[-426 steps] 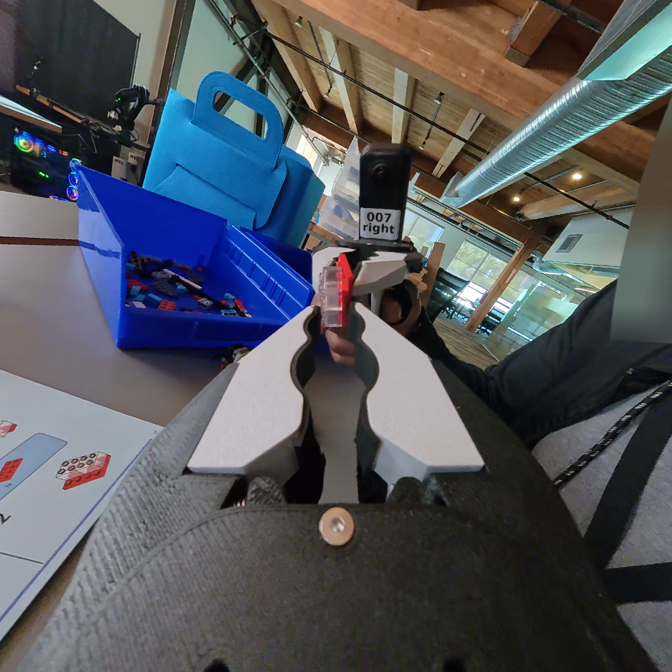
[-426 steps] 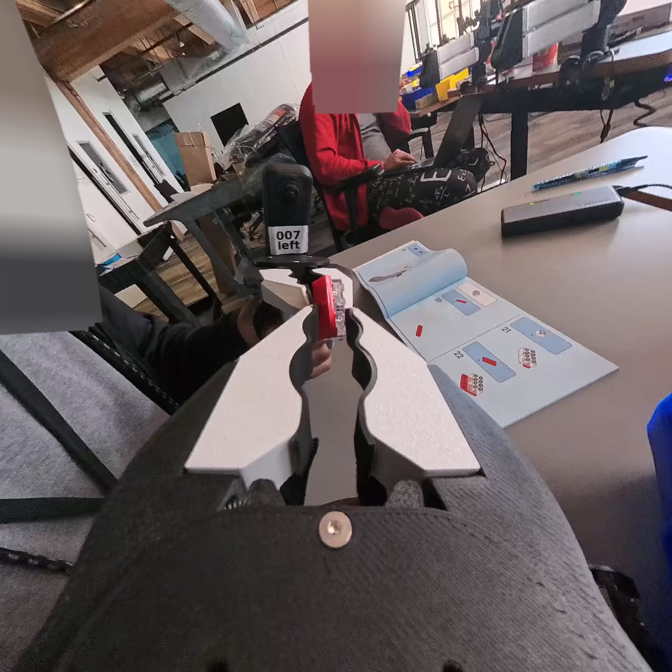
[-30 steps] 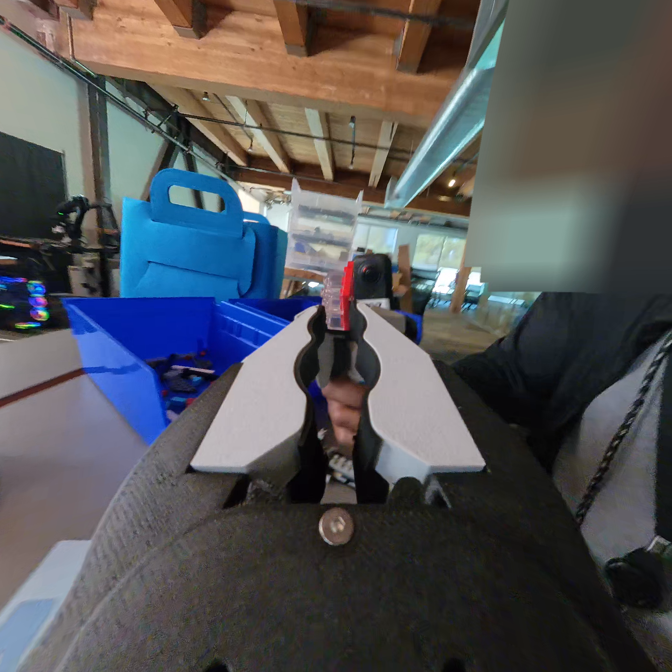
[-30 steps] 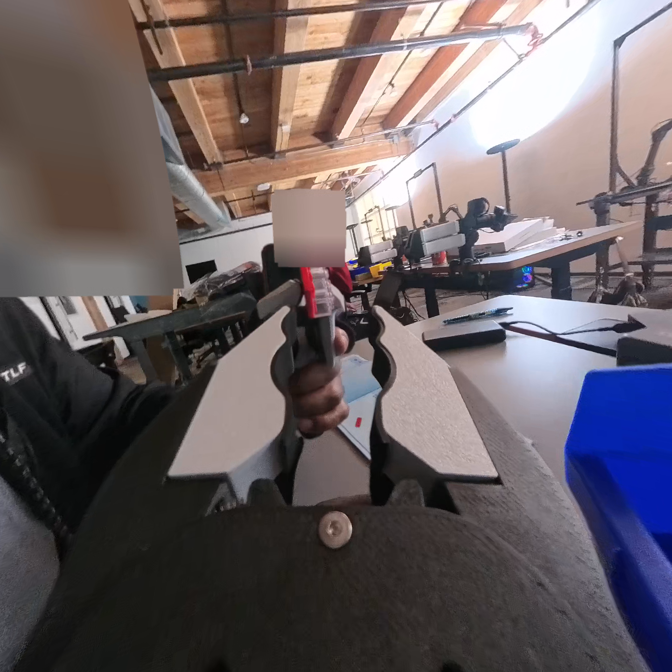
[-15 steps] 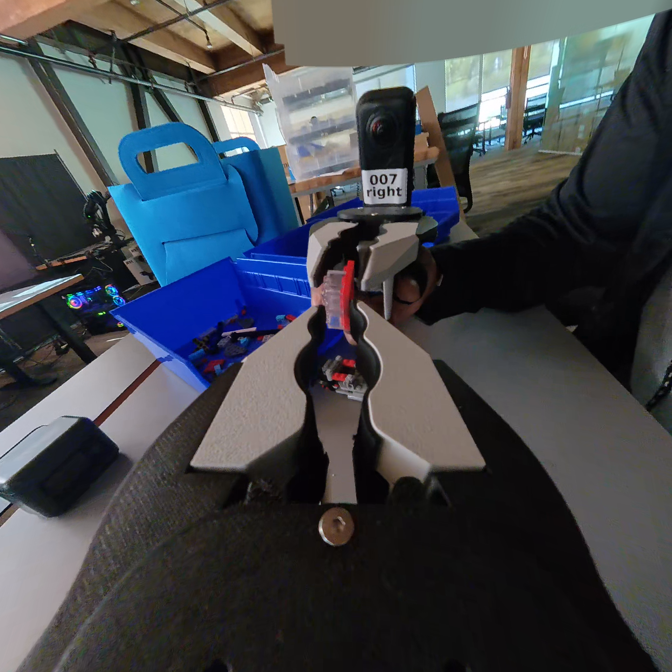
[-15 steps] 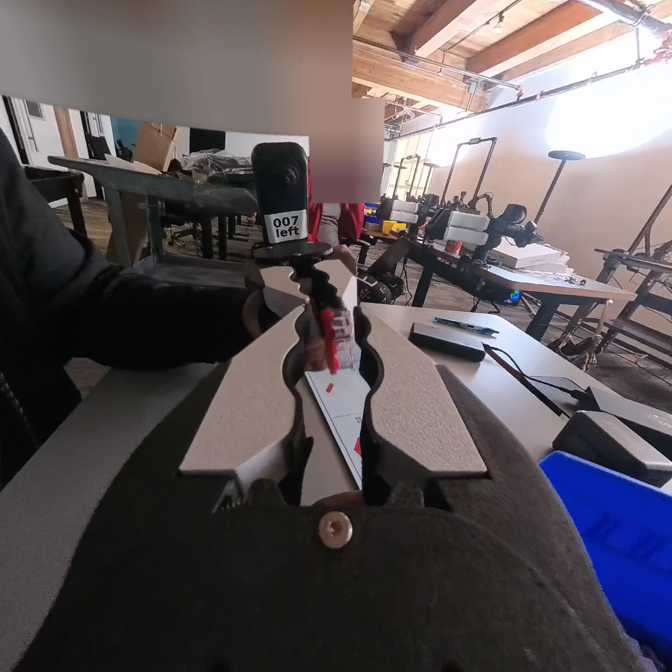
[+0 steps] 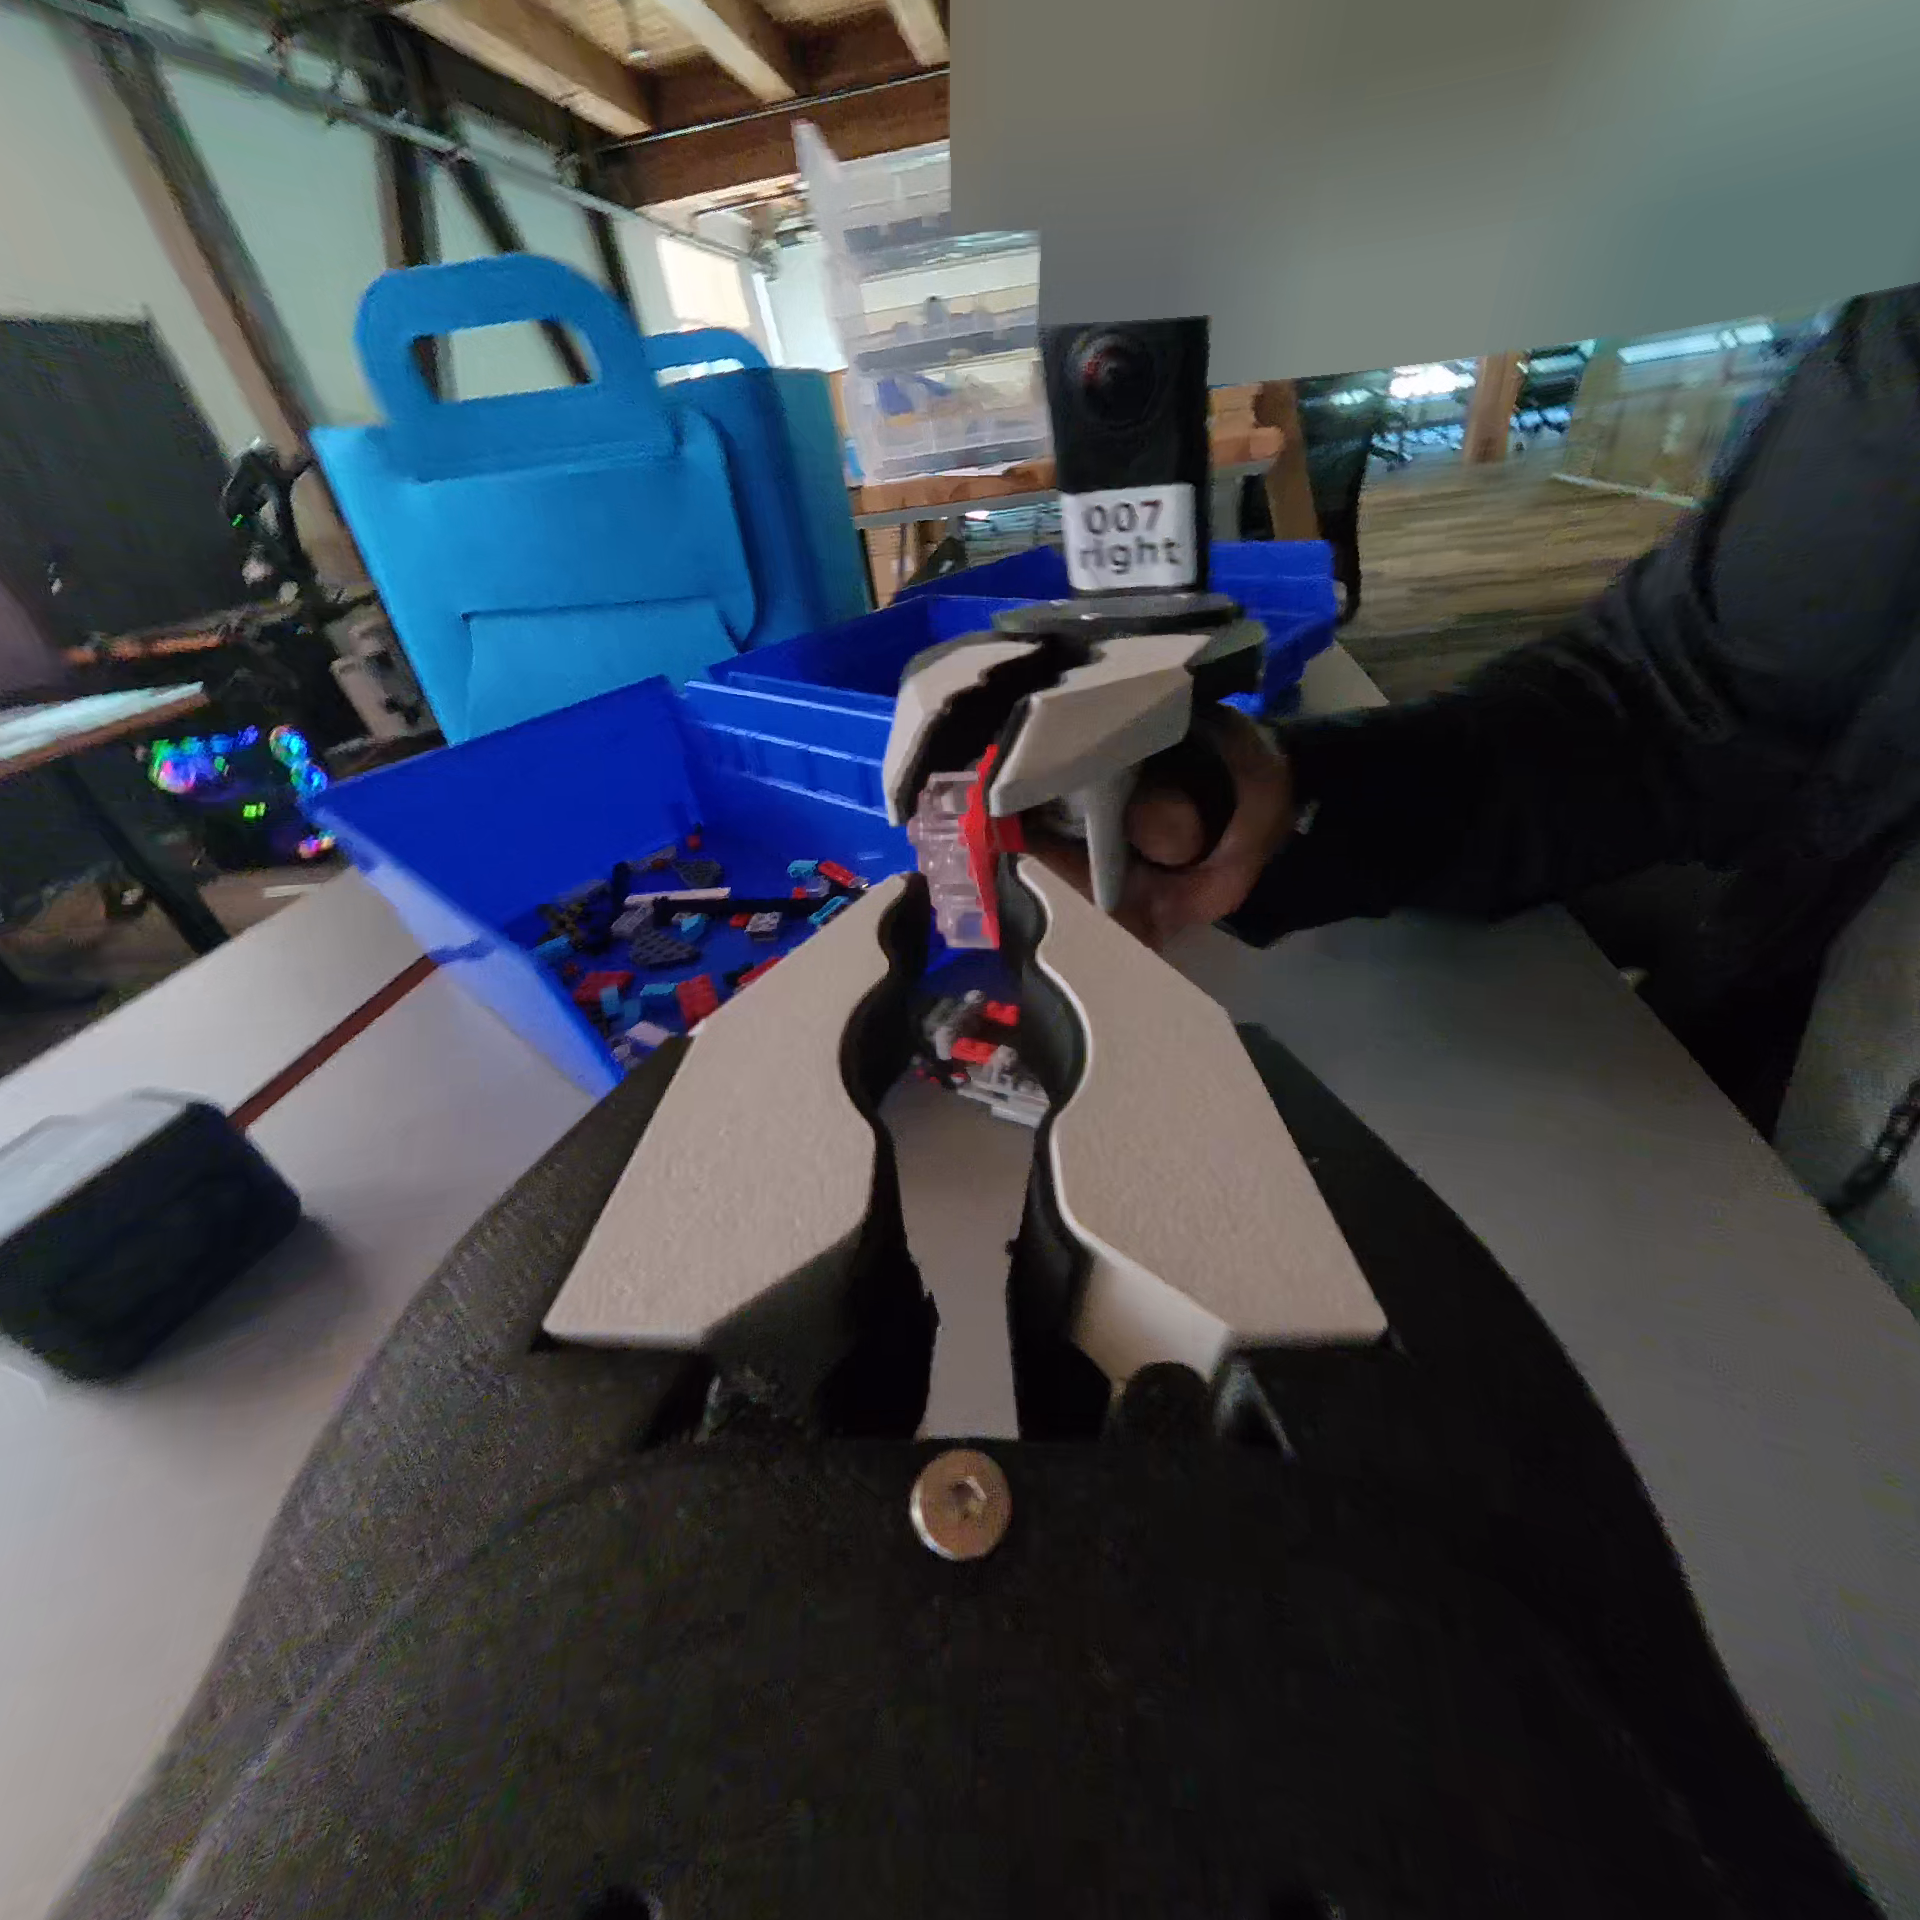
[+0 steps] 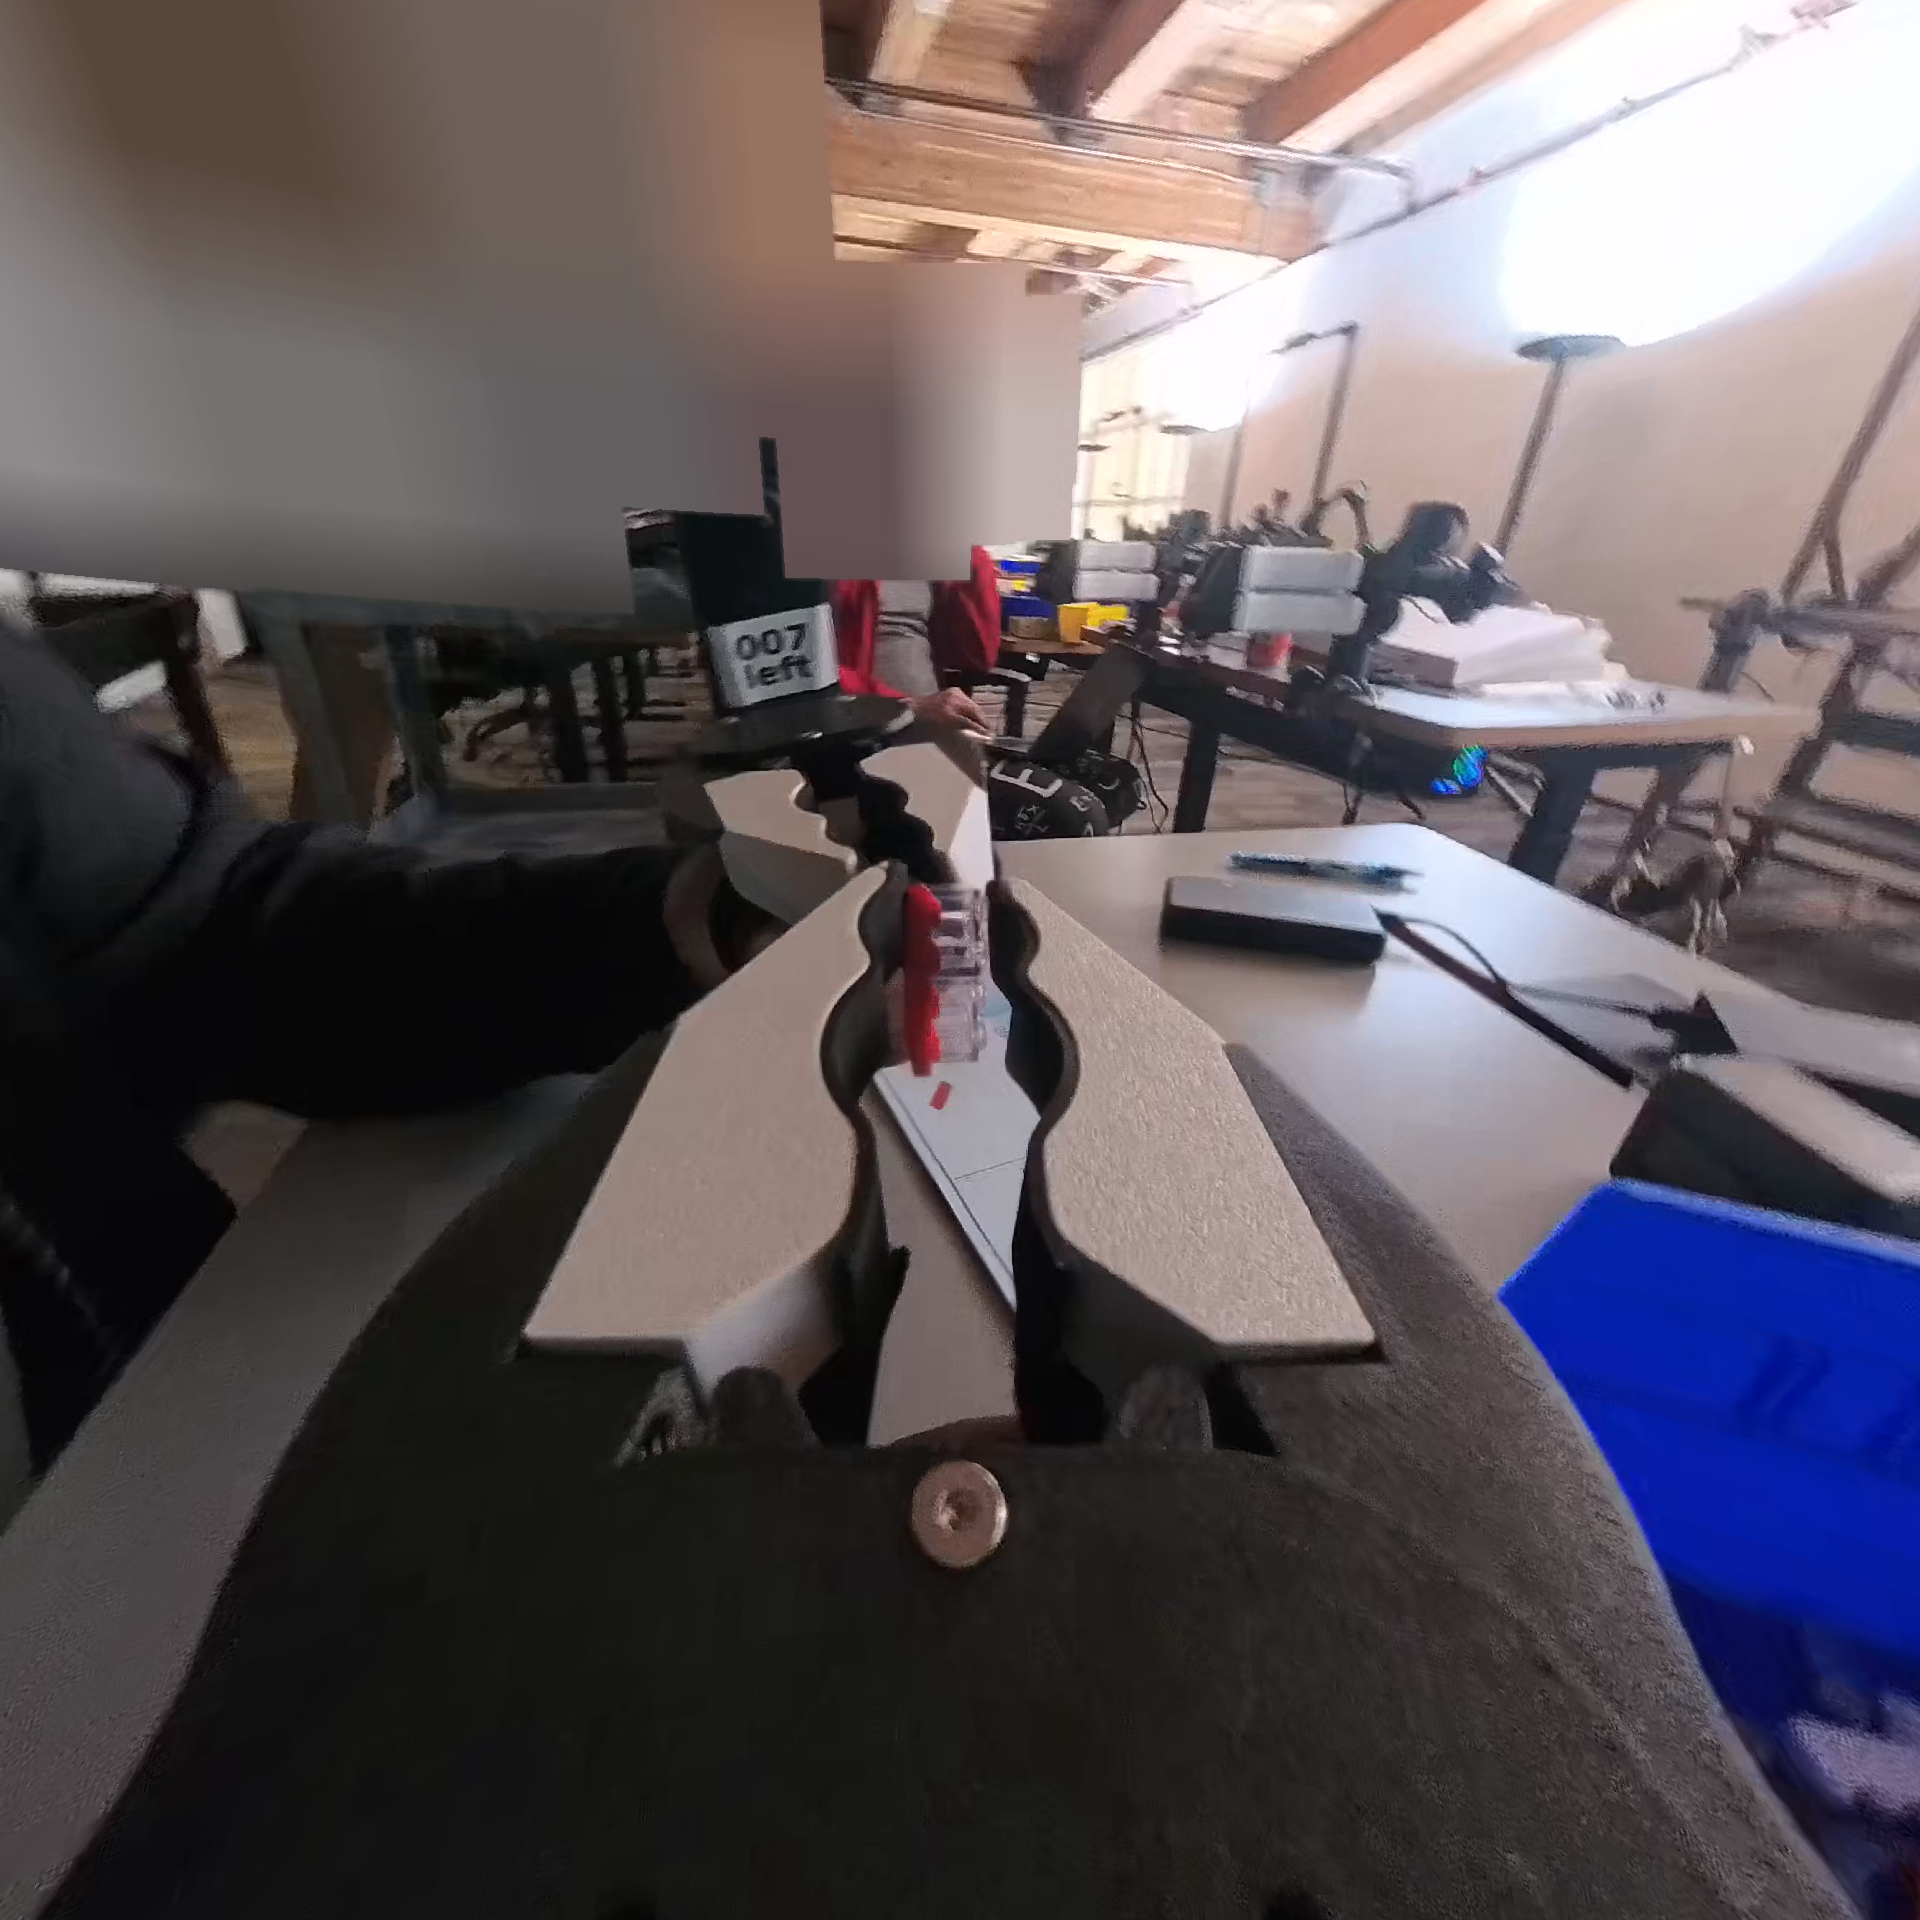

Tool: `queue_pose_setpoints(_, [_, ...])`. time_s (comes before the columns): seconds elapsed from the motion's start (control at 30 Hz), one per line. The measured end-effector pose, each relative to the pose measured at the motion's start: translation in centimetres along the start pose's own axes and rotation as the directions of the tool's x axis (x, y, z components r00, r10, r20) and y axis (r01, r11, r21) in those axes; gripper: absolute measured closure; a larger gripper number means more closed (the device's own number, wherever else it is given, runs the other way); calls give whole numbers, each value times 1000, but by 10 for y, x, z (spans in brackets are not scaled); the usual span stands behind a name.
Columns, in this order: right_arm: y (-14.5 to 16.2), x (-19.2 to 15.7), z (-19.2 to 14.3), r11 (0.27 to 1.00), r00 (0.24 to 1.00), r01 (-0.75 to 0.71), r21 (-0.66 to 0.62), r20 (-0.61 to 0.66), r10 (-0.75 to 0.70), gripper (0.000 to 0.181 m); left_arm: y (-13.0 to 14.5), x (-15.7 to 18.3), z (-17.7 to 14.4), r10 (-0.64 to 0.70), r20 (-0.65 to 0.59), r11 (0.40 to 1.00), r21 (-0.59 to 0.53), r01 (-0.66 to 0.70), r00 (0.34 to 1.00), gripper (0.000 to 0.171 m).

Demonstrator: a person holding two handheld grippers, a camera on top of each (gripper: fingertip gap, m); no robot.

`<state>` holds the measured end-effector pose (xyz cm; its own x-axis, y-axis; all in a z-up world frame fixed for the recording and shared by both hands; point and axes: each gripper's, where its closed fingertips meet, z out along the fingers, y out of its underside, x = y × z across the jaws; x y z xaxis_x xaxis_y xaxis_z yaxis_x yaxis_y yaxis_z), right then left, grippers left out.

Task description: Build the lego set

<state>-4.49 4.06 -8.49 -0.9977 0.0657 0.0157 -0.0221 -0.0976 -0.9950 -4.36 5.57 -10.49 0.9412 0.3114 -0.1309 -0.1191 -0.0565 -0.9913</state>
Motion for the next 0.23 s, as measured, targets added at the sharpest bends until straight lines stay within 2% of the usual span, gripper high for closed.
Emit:
queue_pose_setpoints(0.07, [-2,21,0,983,978,-172,66,-106,179,164,2,-16,-4,-88,54,996,8,88,995,169])
queue_pose_setpoints(0.1, [-8,30,-4,943,943,-291,158,-122,311,160,7,-24,-6,-129,89,992,-7,130,988,171])
queue_pose_setpoints(0.13, [-20,34,-10,859,883,-426,285,-75,463,153,15,-32,-8,-161,123,985,-37,167,979,171])
queue_pose_setpoints(0.17, [-35,37,-19,728,805,-545,416,16,593,152,24,-37,-9,-182,149,978,-76,195,972,171])
queue_pose_setpoints(0.23, [-57,37,-37,461,678,-647,607,183,711,153,44,-42,-8,-185,192,961,-170,219,964,171])
